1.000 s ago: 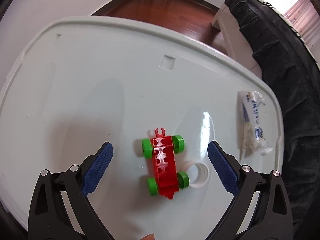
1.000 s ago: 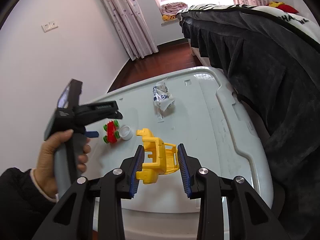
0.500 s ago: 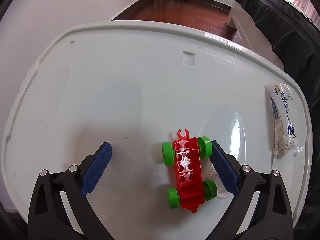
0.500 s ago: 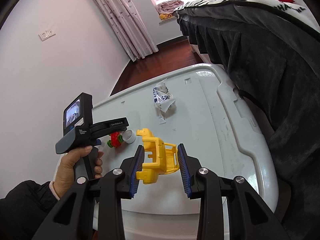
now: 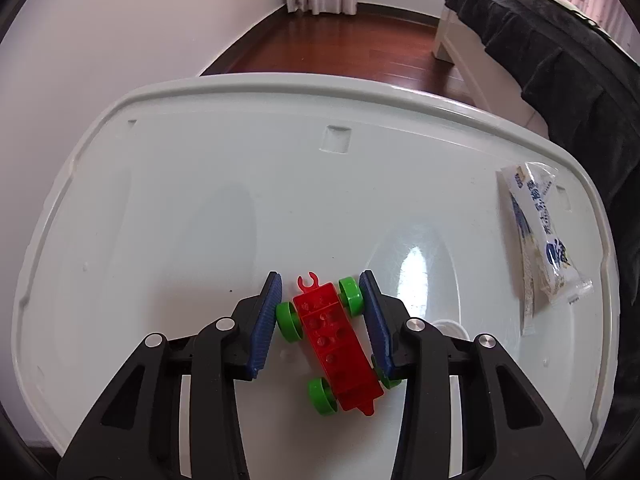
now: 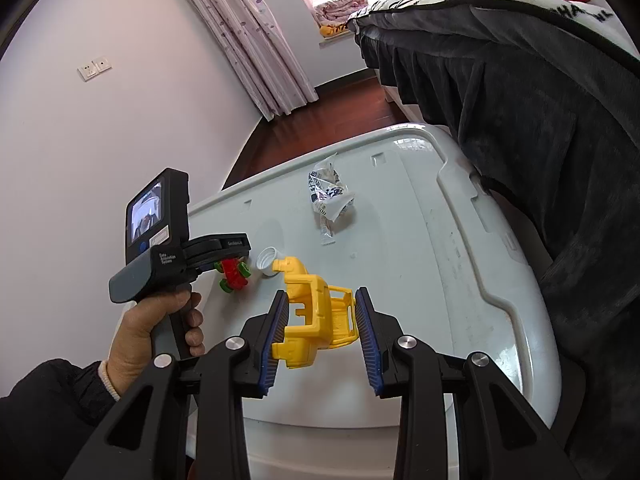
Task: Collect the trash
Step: 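Grasp the yellow toy truck with the right tool while the left tool grasps the red-green toy car, then carry both toys over the orange bucket and open both tools to drop them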
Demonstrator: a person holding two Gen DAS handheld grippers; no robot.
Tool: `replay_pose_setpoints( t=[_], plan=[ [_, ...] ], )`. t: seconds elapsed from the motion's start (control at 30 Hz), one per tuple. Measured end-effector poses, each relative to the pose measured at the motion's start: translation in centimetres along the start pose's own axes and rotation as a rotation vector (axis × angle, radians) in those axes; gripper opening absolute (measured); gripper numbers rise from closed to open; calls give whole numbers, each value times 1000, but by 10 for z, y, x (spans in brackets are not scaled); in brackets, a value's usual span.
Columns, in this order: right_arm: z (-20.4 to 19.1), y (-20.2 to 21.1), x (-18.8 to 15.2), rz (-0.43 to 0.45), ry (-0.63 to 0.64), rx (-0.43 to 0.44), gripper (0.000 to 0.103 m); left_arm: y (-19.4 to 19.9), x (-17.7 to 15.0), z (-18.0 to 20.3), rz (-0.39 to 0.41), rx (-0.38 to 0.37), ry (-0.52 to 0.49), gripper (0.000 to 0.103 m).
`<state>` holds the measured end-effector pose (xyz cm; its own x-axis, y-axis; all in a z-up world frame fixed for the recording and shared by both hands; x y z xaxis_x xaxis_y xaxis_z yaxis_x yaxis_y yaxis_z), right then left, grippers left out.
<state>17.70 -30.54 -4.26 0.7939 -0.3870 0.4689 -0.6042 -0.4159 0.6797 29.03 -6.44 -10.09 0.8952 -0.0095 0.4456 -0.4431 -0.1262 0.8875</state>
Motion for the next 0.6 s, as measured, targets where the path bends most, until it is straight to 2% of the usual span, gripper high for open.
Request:
replay_pose_setpoints(
  t=[0.17,0.23,0.4,0.6],
  plan=[
    [-2,-1,0,-2,-4,2,34,3,-1,0,17,-78,-51,40],
    [-4,-1,-1,-3,1,0,34,8,-3,-6,31,-87,-71,40],
    [-10,-5,-3,-6,12,-6,34,29,-11,-23,76,-70,-102,40],
    [-21,-12,-6,-7,35,-19,34,56,-24,-35,135,22,-186,40]
  ],
)
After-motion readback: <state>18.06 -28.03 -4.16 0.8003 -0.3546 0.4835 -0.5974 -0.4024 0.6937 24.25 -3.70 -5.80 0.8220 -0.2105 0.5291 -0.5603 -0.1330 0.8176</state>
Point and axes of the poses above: each gripper's, at about its wrist camera, not at the fingertips, and y roughly against the way its jaws point, z to its right, x to its top, the point moved 7 cm from there along -y, roughly the way its jaws point, and after that the axes turned 15 degrees about -y, right-handed, at the moved point
